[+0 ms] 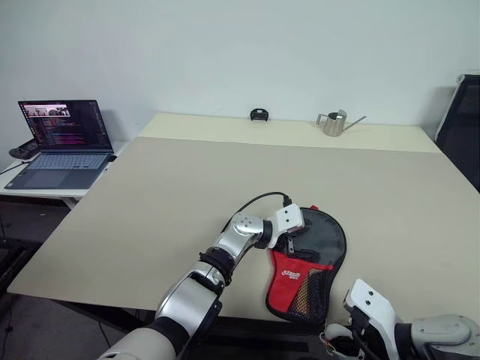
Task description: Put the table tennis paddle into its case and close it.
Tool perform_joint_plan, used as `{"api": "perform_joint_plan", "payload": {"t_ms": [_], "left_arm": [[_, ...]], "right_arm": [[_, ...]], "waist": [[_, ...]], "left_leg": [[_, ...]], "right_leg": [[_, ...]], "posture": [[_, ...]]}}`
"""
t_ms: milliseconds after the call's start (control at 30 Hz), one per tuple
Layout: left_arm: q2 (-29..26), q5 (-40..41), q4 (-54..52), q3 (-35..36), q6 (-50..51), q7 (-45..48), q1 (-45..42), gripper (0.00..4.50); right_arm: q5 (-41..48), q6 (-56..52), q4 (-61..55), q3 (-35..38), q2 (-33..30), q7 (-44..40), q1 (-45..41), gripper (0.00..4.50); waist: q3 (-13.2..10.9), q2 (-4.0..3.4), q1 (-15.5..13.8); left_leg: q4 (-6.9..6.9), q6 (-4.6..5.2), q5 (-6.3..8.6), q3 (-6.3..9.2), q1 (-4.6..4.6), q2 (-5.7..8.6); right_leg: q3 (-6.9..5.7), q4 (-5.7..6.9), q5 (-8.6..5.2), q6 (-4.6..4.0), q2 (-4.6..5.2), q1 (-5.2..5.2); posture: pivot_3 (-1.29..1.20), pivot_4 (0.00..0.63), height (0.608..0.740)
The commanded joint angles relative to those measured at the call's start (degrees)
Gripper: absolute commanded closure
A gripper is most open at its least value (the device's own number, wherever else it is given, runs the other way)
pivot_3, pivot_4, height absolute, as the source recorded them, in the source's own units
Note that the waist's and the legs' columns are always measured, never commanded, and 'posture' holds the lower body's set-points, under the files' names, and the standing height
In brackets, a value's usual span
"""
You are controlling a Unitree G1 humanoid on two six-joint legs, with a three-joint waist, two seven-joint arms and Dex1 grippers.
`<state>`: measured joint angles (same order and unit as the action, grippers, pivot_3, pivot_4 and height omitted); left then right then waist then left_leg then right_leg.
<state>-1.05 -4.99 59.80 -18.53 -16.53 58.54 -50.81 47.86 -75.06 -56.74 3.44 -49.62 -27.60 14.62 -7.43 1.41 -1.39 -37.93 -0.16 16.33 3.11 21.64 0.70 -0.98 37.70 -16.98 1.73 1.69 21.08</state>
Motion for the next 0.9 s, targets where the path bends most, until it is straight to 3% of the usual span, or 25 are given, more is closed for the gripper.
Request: {"api": "perform_joint_plan", "payload": {"t_ms": [33, 633, 833, 900], "left_arm": [[-0.8, -5.8, 5.5, -4.3, 2.2, -0.2, 2.9, 0.0], [-0.5, -6.6, 4.9, -5.0, 2.1, 1.1, 2.8, 0.0], [0.0, -7.0, 5.2, -4.9, 2.2, 0.7, 2.3, 0.0], [0.0, -7.1, 5.4, -4.7, 2.1, 0.5, 2.2, 0.0]], "right_arm": [[6.2, 2.2, -3.3, -5.7, -0.8, -2.7, 1.4, 4.2], [6.9, 10.4, -3.3, -20.5, 0.2, 4.1, 0.1, 4.21], [7.1, 9.4, -3.3, -20.0, 1.7, 6.9, -1.8, 4.21], [6.4, 8.4, -3.3, -18.8, 1.7, 6.9, -3.0, 3.47]], "waist": [[0.0, 0.01, 0.0], [0.2, 0.18, 0.0], [0.3, 0.28, 0.0], [0.3, 0.28, 0.0]], "left_leg": [[0.0, 0.0, 0.0, 0.0, 0.0, 0.0], [0.06, 0.0, 0.02, 0.07, 0.01, -0.04], [0.06, 0.01, 0.04, 0.1, -0.01, -0.11], [0.06, 0.01, 0.04, 0.1, -0.01, -0.13]], "right_leg": [[0.0, 0.0, 0.0, 0.0, 0.0, 0.0], [-0.07, -0.04, -0.02, -0.06, -0.01, -0.01], [-0.1, -0.04, -0.06, -0.06, -0.04, -0.01], [-0.1, -0.04, -0.06, -0.07, -0.11, -0.02]], "posture": [[0.0, 0.15, 0.74], [0.0, 0.15, 0.74], [0.0, 0.15, 0.74], [0.0, 0.15, 0.74]]}}
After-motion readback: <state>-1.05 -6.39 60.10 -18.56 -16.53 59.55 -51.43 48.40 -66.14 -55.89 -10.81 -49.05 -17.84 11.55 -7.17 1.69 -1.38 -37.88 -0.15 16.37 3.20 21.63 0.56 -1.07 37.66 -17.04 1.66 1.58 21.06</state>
